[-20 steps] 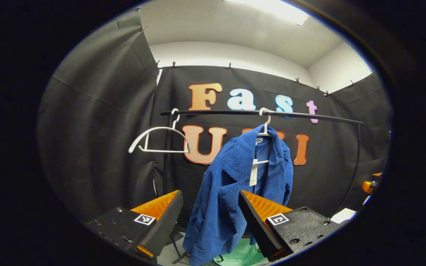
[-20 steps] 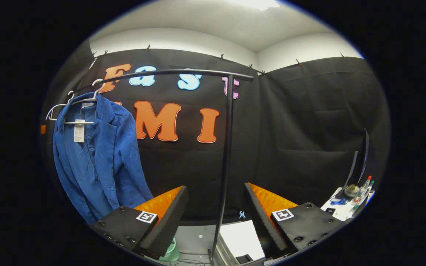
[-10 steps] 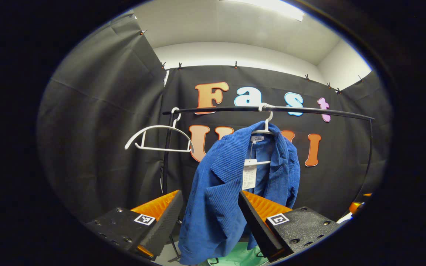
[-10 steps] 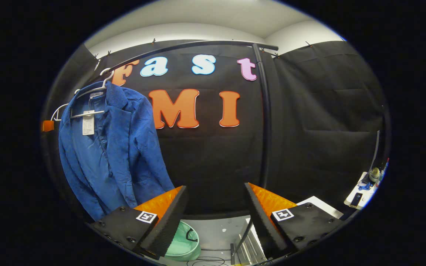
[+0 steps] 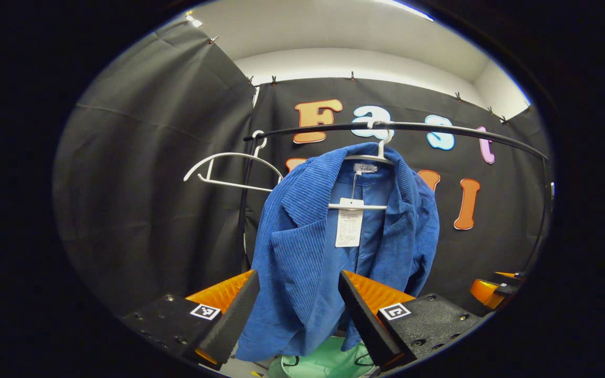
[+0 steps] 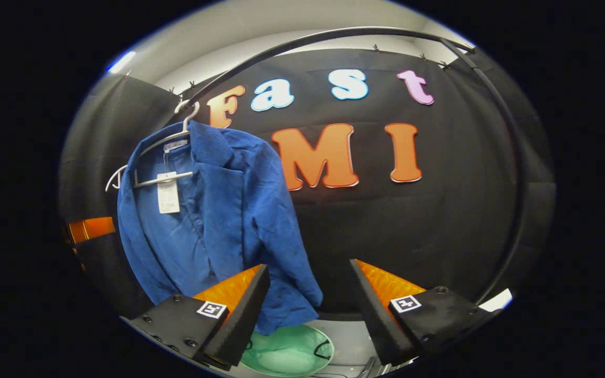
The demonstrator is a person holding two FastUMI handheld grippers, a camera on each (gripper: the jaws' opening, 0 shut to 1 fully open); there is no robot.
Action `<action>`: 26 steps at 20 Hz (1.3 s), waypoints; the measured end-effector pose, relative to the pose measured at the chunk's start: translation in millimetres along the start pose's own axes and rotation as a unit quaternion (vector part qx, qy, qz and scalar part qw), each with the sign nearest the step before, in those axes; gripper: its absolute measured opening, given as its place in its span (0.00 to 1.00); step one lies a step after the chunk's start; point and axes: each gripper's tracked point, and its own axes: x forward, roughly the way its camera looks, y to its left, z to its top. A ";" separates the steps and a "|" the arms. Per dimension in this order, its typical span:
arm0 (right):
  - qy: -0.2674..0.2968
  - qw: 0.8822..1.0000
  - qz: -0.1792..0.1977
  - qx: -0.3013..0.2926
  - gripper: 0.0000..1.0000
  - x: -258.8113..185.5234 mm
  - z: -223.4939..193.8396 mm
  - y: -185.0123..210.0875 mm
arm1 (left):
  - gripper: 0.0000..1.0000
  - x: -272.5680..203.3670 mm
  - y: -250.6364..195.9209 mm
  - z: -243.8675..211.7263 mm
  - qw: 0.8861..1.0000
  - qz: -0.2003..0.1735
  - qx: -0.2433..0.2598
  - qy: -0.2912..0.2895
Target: Grasp the clothes on the hanger with both hands and then place them into the laundry hamper below.
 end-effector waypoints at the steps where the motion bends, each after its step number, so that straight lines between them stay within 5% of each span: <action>1: -0.002 1.000 0.017 0.005 0.98 7.1 4.3 12.4 | 0.92 3.3 1.0 0.5 1.000 0.006 0.003 0.001; 6: -0.002 0.997 0.060 0.053 0.98 39.6 12.5 59.7 | 0.92 30.4 2.4 5.8 1.000 0.013 0.007 0.001; 7: -0.004 0.997 0.062 0.054 0.89 43.6 14.1 65.1 | 0.98 38.5 0.5 8.2 1.000 0.009 0.008 -0.003; 9: -0.022 0.997 0.060 0.050 0.84 50.4 22.4 75.1 | 0.92 54.0 -0.2 9.1 1.000 -0.001 0.015 -0.005; 12: -0.047 0.996 0.057 0.043 0.96 59.4 40.7 91.9 | 0.92 77.0 3.0 4.4 1.000 -0.017 0.012 0.002; 16: -0.065 0.997 0.047 0.019 0.95 78.3 57.6 118.4 | 0.92 92.6 3.6 3.1 0.999 -0.053 0.001 0.001; 17: -0.074 0.996 0.041 -0.002 0.84 85.7 64.6 125.3 | 0.95 95.4 2.8 2.2 0.998 -0.064 0.003 0.003; 18: -0.076 0.995 0.042 -0.041 0.84 96.6 70.5 138.5 | 0.92 99.5 1.3 -0.5 0.997 -0.075 0.006 0.007; 19: -0.079 0.992 0.049 -0.080 0.95 106.1 77.6 153.5 | 0.92 103.5 0.1 -3.2 0.996 -0.083 0.010 0.013; 21: -0.087 0.992 0.061 -0.073 0.84 112.8 93.4 178.8 | 0.92 108.9 -4.0 -5.5 0.995 -0.098 0.015 0.018; 26: -0.086 0.996 0.008 -0.026 0.87 125.9 84.4 148.2 | 0.91 112.9 -16.1 -8.7 0.991 -0.130 0.036 0.024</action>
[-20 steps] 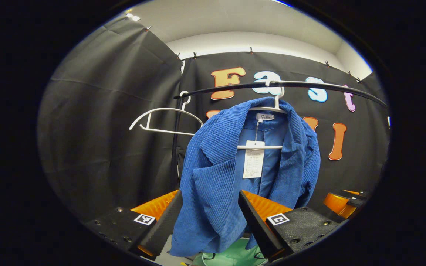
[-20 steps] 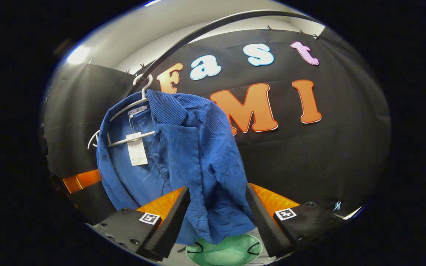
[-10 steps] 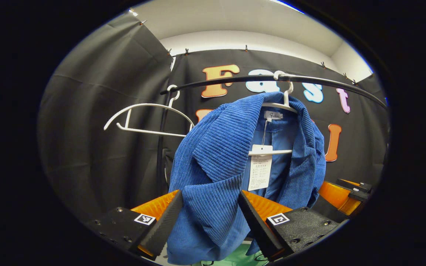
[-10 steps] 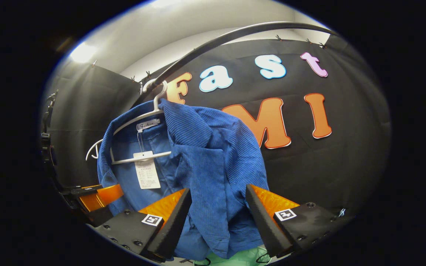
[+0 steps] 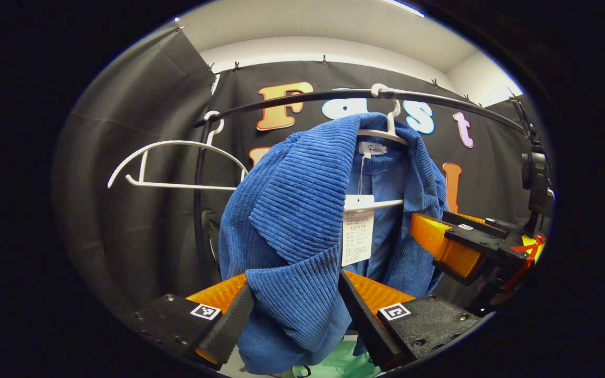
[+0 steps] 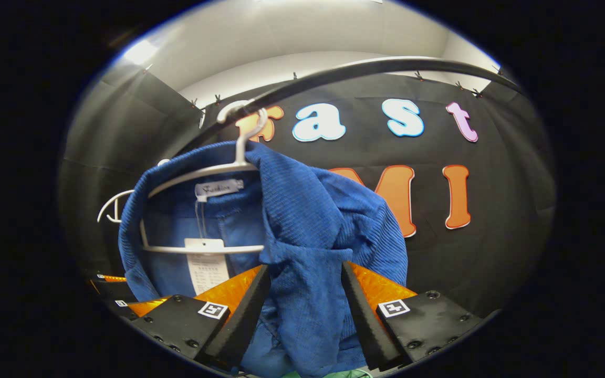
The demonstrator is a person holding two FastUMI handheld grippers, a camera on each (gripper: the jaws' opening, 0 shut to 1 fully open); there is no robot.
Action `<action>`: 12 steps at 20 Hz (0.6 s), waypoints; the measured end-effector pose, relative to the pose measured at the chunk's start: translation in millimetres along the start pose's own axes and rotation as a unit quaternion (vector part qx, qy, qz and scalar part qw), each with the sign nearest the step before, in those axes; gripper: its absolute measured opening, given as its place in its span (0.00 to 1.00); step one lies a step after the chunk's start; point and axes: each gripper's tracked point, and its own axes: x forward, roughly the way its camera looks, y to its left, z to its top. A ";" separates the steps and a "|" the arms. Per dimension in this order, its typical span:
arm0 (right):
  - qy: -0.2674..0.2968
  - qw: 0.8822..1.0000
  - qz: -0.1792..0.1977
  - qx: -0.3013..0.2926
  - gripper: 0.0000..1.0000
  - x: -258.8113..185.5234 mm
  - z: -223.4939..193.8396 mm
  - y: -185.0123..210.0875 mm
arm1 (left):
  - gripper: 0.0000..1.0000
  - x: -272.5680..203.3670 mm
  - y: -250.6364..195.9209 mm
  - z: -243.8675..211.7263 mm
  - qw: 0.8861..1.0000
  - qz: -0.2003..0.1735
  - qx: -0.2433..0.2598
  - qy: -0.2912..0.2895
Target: Grasp the clothes on the hanger with both hands and then place them into the laundry hamper below.
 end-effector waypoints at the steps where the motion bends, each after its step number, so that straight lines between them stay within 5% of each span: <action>1: 0.007 1.000 -0.005 0.008 0.88 0.7 -4.6 -4.4 | 0.92 1.2 -2.5 0.4 1.000 -0.005 0.001 0.000; 5: 0.012 0.999 -0.004 0.032 0.56 -2.7 -4.4 -13.9 | 0.89 -1.5 -3.4 5.4 1.000 -0.007 -0.006 -0.010; 8: 0.014 0.999 0.013 0.027 0.29 -4.5 1.4 -16.7 | 0.51 -7.5 4.1 18.9 0.999 0.012 -0.010 -0.028; 9: 0.016 0.999 0.019 0.031 0.10 -4.6 4.6 -19.3 | 0.44 -10.7 4.2 23.6 0.999 0.012 -0.009 -0.030; 10: 0.021 0.999 0.030 0.036 0.02 -5.0 4.5 -21.1 | 0.37 -13.5 2.5 24.2 1.000 0.007 -0.007 -0.028; 12: 0.025 0.997 0.049 0.054 0.03 -4.3 7.5 -25.1 | 0.18 -21.8 12.9 25.8 0.999 0.035 0.010 -0.020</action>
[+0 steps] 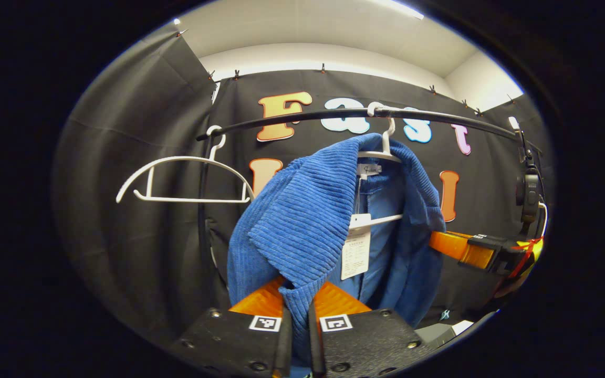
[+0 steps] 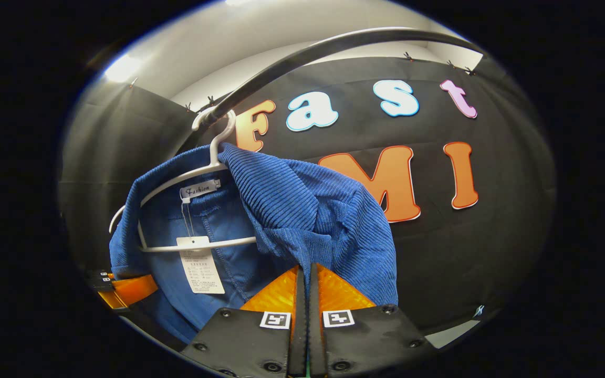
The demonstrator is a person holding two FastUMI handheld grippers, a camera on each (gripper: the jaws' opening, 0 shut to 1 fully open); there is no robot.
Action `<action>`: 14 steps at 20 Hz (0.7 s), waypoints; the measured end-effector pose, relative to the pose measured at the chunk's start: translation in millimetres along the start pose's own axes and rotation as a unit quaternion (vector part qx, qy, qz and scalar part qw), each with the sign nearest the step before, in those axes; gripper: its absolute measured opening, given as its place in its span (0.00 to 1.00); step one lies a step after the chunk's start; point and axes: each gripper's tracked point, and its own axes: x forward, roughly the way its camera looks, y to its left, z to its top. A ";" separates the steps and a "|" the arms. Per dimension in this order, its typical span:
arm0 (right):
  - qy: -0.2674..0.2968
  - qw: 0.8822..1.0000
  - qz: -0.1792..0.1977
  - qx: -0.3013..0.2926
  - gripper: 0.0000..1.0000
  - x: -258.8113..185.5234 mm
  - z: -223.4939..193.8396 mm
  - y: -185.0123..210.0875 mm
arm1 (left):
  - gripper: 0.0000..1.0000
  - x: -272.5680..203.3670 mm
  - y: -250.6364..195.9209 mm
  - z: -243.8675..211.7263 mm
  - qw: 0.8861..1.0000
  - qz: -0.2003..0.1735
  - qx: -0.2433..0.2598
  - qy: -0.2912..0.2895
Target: Grasp the clothes on the hanger with both hands and then place them into the laundry hamper below.
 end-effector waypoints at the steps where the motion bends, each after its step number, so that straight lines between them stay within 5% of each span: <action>1: -0.001 1.000 0.009 0.010 0.10 2.4 2.9 -3.5 | 0.06 -3.1 2.4 2.1 1.000 0.001 0.005 0.001; 5: 0.008 0.997 0.045 0.060 0.09 7.6 1.6 -5.7 | 0.03 -19.2 -3.7 15.6 0.999 -0.027 -0.032 0.013; 14: 0.012 0.977 0.127 0.169 0.09 3.0 29.4 -17.0 | 0.02 -54.6 48.5 92.7 0.998 0.029 -0.021 -0.060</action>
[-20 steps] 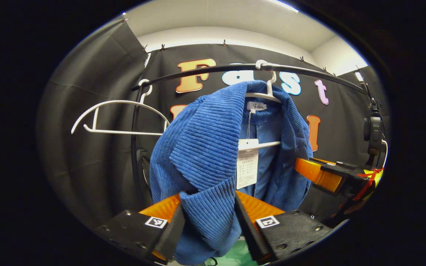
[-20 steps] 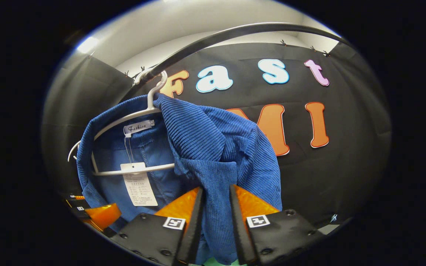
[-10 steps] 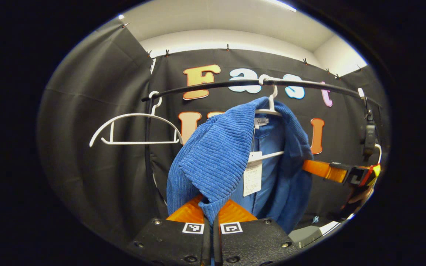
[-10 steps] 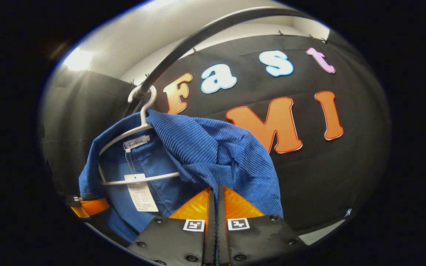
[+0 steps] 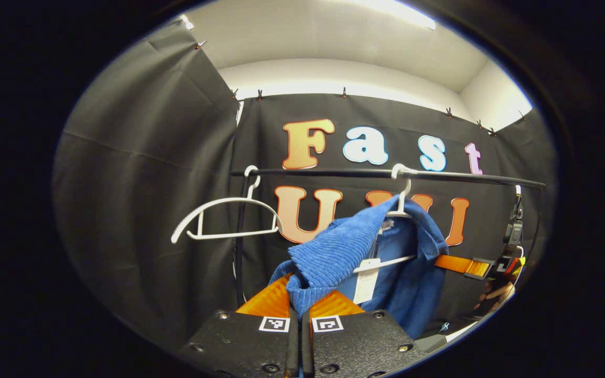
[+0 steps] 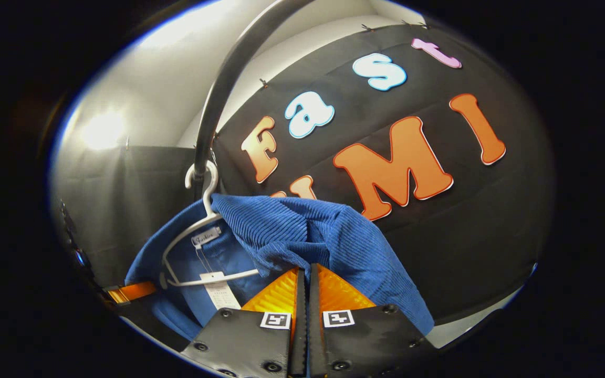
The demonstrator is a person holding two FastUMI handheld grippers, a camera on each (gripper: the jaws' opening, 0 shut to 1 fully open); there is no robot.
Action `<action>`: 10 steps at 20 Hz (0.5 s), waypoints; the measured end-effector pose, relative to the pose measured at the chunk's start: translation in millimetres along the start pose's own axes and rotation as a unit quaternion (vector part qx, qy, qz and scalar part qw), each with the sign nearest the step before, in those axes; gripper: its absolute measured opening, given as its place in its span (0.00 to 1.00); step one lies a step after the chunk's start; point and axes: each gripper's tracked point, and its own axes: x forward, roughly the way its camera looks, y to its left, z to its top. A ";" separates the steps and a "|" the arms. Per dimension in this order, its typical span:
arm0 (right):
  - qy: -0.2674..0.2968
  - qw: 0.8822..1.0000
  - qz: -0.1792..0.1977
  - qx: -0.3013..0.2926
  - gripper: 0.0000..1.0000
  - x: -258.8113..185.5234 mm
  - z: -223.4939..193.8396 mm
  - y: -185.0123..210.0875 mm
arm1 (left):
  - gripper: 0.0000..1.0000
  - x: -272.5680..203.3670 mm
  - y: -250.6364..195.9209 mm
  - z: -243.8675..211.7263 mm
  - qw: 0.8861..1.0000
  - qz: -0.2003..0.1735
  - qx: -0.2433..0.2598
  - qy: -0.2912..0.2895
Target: Grasp the clothes on the hanger with both hands and then place them into the laundry hamper below.
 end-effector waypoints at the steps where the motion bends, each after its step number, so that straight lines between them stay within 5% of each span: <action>1: -0.003 1.000 0.008 0.014 0.09 -2.1 5.4 -0.3 | 0.02 1.8 1.8 8.1 1.000 -0.001 0.011 -0.009; 10: -0.049 0.993 0.055 0.094 0.09 -2.3 54.9 -6.7 | 0.00 17.8 32.4 57.7 0.996 -0.009 0.060 -0.062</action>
